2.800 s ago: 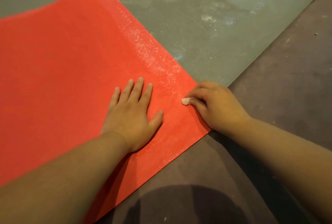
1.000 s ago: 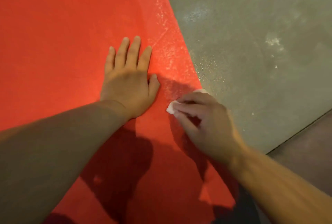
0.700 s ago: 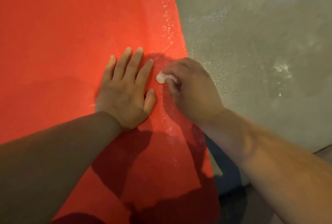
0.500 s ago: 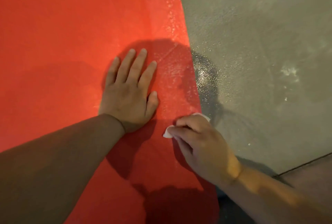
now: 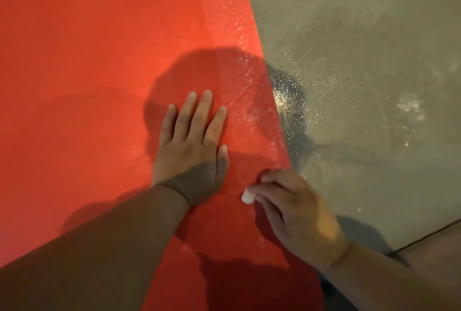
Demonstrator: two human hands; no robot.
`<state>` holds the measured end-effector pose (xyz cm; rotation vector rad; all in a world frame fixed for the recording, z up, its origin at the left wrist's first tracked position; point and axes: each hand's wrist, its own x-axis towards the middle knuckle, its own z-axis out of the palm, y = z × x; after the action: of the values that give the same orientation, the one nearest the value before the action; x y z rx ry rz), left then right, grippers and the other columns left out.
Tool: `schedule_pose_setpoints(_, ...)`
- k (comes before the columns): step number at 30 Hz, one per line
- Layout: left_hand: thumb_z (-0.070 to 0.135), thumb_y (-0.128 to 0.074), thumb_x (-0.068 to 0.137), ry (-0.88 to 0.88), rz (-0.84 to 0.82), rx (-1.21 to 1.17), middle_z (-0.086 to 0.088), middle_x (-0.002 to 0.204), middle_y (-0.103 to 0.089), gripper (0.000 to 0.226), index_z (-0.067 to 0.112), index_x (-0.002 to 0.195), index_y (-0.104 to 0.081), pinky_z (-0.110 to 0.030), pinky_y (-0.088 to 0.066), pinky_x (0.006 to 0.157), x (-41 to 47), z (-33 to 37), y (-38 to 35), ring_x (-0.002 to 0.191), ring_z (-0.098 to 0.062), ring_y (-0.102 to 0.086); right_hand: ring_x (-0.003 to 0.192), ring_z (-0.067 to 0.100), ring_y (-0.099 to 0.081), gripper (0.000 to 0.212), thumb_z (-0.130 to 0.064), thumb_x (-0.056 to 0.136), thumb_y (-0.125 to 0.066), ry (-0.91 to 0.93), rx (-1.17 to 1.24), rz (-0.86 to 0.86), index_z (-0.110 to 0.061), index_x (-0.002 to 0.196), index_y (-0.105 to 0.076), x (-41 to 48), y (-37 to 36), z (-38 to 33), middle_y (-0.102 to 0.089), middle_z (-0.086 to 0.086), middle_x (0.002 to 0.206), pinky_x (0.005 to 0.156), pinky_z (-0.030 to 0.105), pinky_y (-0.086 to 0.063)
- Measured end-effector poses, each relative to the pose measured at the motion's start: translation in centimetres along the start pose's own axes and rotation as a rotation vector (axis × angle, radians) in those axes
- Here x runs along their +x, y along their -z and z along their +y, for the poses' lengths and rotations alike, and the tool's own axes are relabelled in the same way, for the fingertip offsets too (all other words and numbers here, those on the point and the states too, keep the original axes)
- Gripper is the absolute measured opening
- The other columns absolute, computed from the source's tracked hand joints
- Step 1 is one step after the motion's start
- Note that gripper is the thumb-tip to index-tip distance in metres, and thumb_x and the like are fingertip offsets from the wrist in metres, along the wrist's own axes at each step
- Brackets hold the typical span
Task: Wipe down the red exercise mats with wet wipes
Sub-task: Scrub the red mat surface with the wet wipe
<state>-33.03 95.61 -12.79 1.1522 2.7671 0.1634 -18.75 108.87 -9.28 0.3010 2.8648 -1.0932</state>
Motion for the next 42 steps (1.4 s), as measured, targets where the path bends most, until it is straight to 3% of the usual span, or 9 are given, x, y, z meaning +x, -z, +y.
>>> schedule_pose_setpoints(6, 0.035, -0.039, 0.086, -0.005, -0.002, 0.014, -0.016, 0.154, -0.029, 0.061, 0.011, 0.142, -0.041, -0.053, -0.015, 0.115, -0.1, 0.0, -0.1, 0.142, -0.034, -0.023, 0.083, 0.021, -0.060, 0.014, -0.005, 0.085, -0.063, -0.134, -0.045, 0.189, -0.013, 0.093, -0.071, 9.6, 0.3, 0.3, -0.063, 0.004, 0.090, 0.076, 0.025, -0.044)
schedule_pose_setpoints(10, 0.034, -0.042, 0.086, -0.018, 0.022, 0.014, -0.015, 0.153, -0.030, 0.060, 0.011, 0.142, -0.042, -0.052, -0.016, 0.115, 0.1, -0.2, -0.1, 0.142, -0.034, -0.024, 0.083, 0.009, -0.055, 0.016, -0.010, 0.087, -0.064, -0.134, -0.009, 0.106, -0.022, 0.096, -0.072, 4.0, 0.0, 0.5, -0.060, -0.004, 0.090, 0.077, 0.021, -0.045)
schedule_pose_setpoints(15, 0.034, -0.039, 0.087, -0.010, 0.030, -0.012, -0.015, 0.153, -0.030, 0.060, 0.010, 0.141, -0.043, -0.052, -0.015, 0.115, -0.1, 0.0, -0.3, 0.142, -0.033, -0.025, 0.085, 0.013, -0.058, 0.016, -0.013, 0.090, -0.060, -0.009, 0.004, -0.012, -0.025, 0.097, -0.070, -2.3, -0.6, 0.4, -0.058, -0.007, 0.093, 0.073, 0.033, -0.048)
schedule_pose_setpoints(19, 0.035, -0.040, 0.085, 0.014, 0.041, -0.009, -0.014, 0.153, -0.031, 0.061, 0.012, 0.141, -0.044, -0.051, -0.015, 0.116, -0.3, 0.1, -0.4, 0.142, -0.032, -0.025, 0.085, 0.023, -0.053, 0.011, -0.011, 0.084, -0.061, 0.035, -0.198, 0.141, -0.016, 0.087, -0.071, 5.8, 0.4, 1.2, -0.062, 0.004, 0.086, 0.078, 0.034, -0.041)
schedule_pose_setpoints(22, 0.035, -0.040, 0.085, 0.003, 0.044, -0.022, -0.014, 0.153, -0.031, 0.061, 0.012, 0.141, -0.045, -0.051, -0.016, 0.116, -0.4, 0.2, -0.3, 0.142, -0.032, -0.025, 0.086, 0.024, -0.054, 0.013, -0.006, 0.082, -0.063, -0.040, -0.149, 0.264, -0.014, 0.087, -0.071, 9.0, 0.5, 1.2, -0.062, 0.005, 0.088, 0.078, 0.027, -0.039)
schedule_pose_setpoints(26, 0.035, -0.039, 0.085, 0.005, 0.050, -0.004, -0.015, 0.153, -0.030, 0.061, 0.011, 0.141, -0.045, -0.050, -0.015, 0.116, -0.1, 0.0, -0.2, 0.142, -0.033, -0.026, 0.090, 0.024, -0.059, 0.012, -0.011, 0.086, -0.063, 0.037, -0.087, 0.102, -0.016, 0.094, -0.071, 1.1, -1.2, 0.6, -0.064, 0.003, 0.094, 0.086, 0.035, -0.045)
schedule_pose_setpoints(30, 0.035, -0.039, 0.085, -0.001, 0.060, -0.015, -0.015, 0.153, -0.031, 0.061, 0.011, 0.140, -0.045, -0.049, -0.015, 0.117, -0.3, 0.1, -0.2, 0.142, -0.032, -0.027, 0.085, 0.023, -0.059, 0.012, -0.014, 0.090, -0.061, 0.151, -0.046, -0.047, -0.018, 0.093, -0.071, -1.5, -0.8, 0.3, -0.061, -0.001, 0.091, 0.080, 0.035, -0.046)
schedule_pose_setpoints(36, 0.033, -0.043, 0.086, -0.034, 0.112, -0.018, -0.015, 0.152, -0.033, 0.058, 0.010, 0.140, -0.045, -0.052, -0.018, 0.115, -0.3, -0.2, -0.5, 0.141, -0.034, -0.029, 0.087, 0.024, -0.057, 0.013, -0.010, 0.087, -0.063, -0.131, -0.100, 0.282, -0.017, 0.092, -0.073, 7.9, -0.6, 0.4, -0.063, 0.001, 0.092, 0.080, 0.026, -0.041)
schedule_pose_setpoints(42, 0.035, -0.037, 0.086, 0.008, 0.058, -0.031, -0.013, 0.153, -0.031, 0.060, 0.012, 0.142, -0.043, -0.050, -0.013, 0.117, 0.0, -0.2, -0.5, 0.142, -0.032, -0.025, 0.084, 0.022, -0.059, 0.017, -0.011, 0.090, -0.061, -0.102, -0.006, 0.047, -0.021, 0.095, -0.073, -3.8, -2.2, -1.9, -0.061, 0.000, 0.093, 0.075, 0.035, -0.047)
